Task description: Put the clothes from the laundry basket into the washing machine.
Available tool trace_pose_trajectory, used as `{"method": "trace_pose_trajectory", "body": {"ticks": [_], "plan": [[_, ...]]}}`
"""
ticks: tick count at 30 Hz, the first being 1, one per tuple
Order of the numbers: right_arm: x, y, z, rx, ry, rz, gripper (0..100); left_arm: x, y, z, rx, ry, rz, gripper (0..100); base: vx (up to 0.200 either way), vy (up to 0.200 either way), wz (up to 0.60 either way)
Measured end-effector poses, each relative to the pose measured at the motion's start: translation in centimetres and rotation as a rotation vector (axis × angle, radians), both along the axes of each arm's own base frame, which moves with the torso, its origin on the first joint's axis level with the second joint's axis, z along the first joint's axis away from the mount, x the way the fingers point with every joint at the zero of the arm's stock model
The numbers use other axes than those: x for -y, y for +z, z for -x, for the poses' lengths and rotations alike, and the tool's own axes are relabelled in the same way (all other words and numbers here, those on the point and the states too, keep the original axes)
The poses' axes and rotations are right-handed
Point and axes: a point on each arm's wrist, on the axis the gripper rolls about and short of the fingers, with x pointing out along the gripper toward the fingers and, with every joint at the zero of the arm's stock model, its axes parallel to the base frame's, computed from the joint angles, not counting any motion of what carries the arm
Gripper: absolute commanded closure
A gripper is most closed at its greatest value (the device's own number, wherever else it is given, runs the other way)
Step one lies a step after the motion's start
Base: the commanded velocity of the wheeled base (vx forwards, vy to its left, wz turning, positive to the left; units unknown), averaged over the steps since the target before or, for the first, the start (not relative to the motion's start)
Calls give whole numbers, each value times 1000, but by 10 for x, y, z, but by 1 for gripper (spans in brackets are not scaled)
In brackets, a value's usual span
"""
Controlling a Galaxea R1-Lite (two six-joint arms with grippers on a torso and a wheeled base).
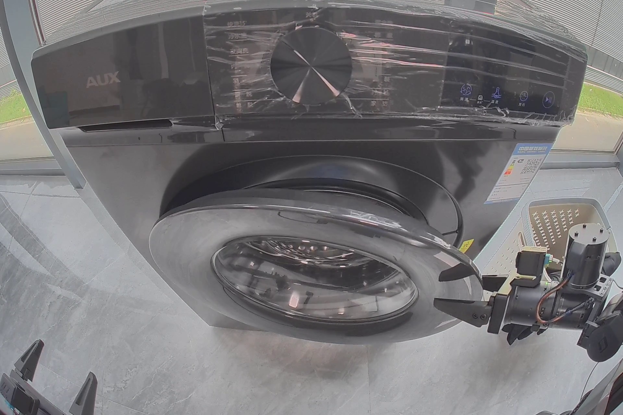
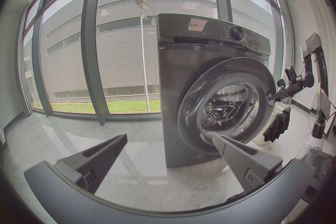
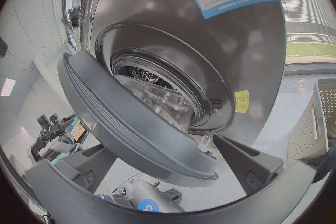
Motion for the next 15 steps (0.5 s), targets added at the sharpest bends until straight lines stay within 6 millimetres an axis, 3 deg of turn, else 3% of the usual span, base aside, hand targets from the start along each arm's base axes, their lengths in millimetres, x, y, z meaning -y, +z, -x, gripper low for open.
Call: {"method": "trace_pose_trajectory", "body": {"ticks": [4, 13, 15], "plan": [[2, -3, 5, 21, 17, 24, 0, 0, 0, 0, 0, 0, 0, 0, 0, 0, 0], [3, -6, 10, 35, 24, 30, 0, 0, 0, 0, 0, 1, 1, 0, -200, 0, 0], [3, -6, 11, 32, 24, 31, 0, 0, 0, 0, 0, 0, 1, 0, 0, 0, 0]]}}
